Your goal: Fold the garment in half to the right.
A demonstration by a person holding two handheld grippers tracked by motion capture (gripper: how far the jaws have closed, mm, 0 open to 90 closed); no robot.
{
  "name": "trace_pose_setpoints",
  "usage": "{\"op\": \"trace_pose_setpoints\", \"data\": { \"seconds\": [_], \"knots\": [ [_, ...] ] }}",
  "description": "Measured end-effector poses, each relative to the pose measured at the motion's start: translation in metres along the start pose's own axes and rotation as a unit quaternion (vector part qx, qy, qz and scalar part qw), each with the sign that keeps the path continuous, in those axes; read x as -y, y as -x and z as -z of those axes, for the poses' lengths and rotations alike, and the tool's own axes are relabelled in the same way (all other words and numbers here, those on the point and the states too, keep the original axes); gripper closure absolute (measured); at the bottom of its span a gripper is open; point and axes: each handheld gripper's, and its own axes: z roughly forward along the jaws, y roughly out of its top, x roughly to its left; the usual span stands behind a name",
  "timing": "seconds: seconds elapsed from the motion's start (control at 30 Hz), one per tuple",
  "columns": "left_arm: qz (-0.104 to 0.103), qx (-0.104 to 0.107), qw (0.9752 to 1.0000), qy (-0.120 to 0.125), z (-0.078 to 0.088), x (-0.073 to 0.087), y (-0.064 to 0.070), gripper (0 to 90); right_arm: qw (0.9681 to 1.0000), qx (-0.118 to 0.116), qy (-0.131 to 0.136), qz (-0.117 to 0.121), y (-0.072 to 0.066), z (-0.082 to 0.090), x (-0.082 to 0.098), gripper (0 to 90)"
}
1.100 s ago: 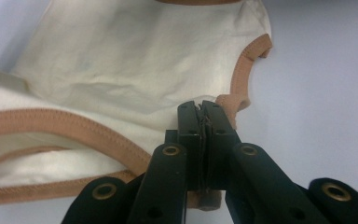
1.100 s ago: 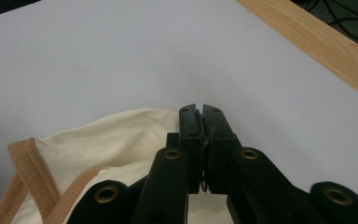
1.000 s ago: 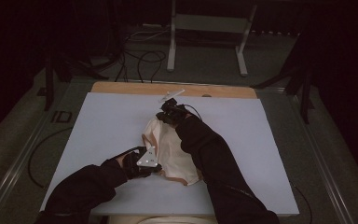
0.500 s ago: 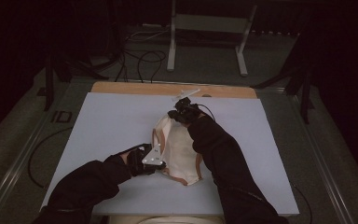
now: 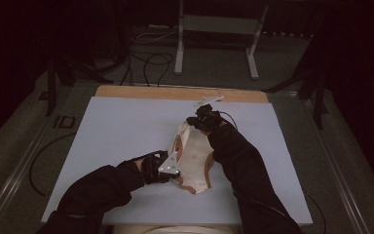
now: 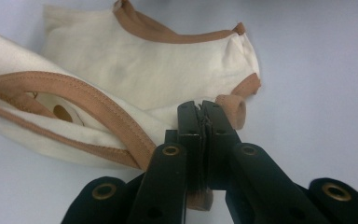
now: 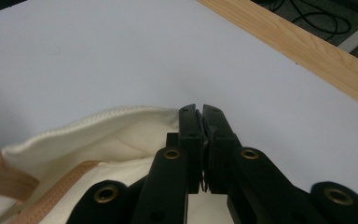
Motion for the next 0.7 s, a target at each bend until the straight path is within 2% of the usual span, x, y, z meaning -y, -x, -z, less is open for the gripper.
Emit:
{"op": "trace_pose_setpoints", "data": {
  "seconds": [0.7],
  "knots": [
    [-0.012,0.030,0.9995,0.000,-0.028,-0.026,-0.002,88.4,0.9994,0.010,0.002,-0.032,0.022,0.015,0.032,87.7]
  ]
}}
